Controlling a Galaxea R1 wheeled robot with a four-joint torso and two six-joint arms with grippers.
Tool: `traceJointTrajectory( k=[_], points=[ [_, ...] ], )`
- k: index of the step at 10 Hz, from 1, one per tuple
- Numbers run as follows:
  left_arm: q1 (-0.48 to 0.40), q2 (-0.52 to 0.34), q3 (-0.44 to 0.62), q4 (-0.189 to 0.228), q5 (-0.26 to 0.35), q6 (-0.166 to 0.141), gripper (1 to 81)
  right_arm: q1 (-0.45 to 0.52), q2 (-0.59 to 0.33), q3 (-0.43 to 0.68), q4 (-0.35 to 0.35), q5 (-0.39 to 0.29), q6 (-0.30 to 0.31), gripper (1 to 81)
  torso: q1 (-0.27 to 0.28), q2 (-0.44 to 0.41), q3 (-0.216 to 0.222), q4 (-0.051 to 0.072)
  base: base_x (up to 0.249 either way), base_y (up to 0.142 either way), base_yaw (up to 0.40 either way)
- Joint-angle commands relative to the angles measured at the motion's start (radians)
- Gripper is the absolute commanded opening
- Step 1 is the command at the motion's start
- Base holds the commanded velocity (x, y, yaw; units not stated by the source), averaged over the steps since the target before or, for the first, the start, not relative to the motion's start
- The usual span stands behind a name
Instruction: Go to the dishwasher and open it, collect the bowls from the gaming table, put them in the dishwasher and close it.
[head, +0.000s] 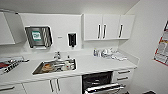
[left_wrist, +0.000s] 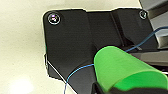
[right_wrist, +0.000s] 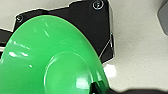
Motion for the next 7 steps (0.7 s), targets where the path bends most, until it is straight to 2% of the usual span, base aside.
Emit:
traceJointTrajectory(
  k=[1, 7],
  points=[
    [-0.046, -0.005, 0.000, 0.001, 0.056, 0.009, 1.0, 0.035, -0.018, -0.005, -0.017, -0.045, -0.003, 1.0, 0.001, 0.000, 0.000, 0.000, 0.127, 0.000, 0.000],
    [-0.046, -0.005, 0.000, 0.001, 0.056, 0.009, 1.0, 0.034, -0.010, -0.011, -0.020, -0.045, -0.003, 1.0, 0.001, 0.000, 0.000, 0.000, 0.128, 0.000, 0.000]
  ],
)
